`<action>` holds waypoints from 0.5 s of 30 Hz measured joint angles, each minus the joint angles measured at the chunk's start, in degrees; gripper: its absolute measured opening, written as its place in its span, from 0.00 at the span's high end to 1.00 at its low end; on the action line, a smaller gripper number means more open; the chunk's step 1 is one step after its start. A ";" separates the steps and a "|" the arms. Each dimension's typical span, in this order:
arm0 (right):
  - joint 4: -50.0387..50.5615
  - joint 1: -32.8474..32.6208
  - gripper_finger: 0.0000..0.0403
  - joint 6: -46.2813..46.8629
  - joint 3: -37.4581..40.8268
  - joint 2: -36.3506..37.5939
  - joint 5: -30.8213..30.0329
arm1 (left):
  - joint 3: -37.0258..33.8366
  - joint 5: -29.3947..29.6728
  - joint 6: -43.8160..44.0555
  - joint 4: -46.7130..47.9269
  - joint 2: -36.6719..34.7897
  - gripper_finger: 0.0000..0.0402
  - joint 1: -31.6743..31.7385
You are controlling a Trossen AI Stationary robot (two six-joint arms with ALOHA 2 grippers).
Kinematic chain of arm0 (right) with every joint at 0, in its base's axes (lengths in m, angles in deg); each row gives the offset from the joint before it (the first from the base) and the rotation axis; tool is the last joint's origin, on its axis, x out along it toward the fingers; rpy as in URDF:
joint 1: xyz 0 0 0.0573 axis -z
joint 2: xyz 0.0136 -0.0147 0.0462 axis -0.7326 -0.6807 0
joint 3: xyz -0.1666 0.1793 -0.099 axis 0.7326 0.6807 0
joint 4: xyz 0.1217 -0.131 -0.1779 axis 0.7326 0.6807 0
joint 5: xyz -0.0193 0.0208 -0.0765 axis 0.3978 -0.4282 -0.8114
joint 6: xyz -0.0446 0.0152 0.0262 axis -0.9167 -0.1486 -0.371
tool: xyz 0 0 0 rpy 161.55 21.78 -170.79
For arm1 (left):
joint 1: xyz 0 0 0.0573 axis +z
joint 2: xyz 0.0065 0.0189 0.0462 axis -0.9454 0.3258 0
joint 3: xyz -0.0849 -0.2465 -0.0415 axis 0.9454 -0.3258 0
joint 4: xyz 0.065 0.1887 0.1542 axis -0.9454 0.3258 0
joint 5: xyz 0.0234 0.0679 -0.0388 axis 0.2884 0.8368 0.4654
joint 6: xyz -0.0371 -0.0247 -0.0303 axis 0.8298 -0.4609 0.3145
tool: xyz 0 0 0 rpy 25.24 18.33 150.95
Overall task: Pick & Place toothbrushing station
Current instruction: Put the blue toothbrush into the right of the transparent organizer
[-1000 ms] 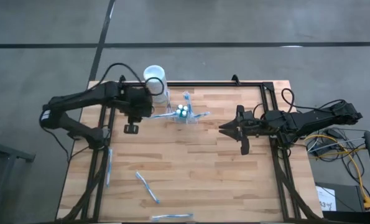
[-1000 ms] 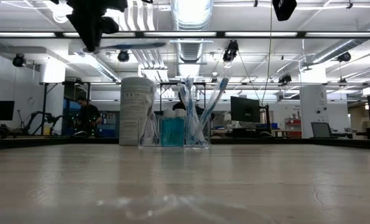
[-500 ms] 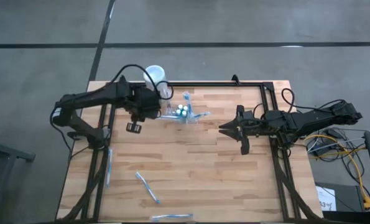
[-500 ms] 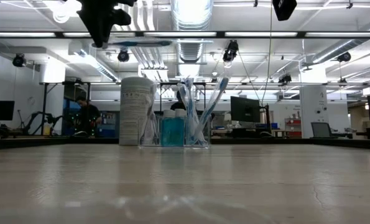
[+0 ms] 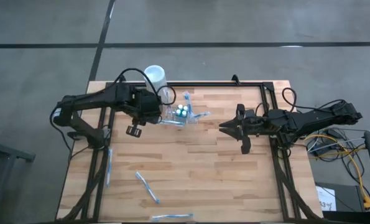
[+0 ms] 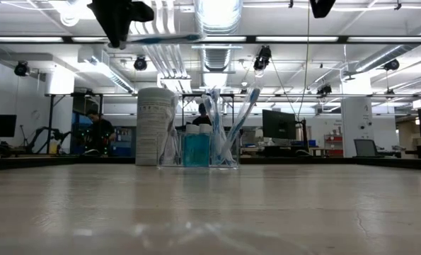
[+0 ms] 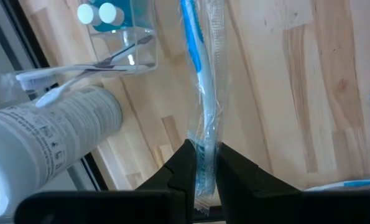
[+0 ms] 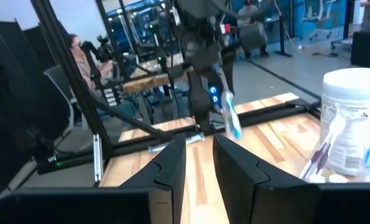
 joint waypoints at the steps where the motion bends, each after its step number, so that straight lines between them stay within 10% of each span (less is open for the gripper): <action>1: -0.52 0.00 0.81 0.00 0.00 -0.09 0.01 | -0.02 0.00 0.12 -0.02 0.43 0.87 -0.08; 15: -5.18 0.04 0.83 8.36 -0.02 -8.51 0.11 | -0.09 0.02 0.03 -0.02 7.59 0.88 -0.82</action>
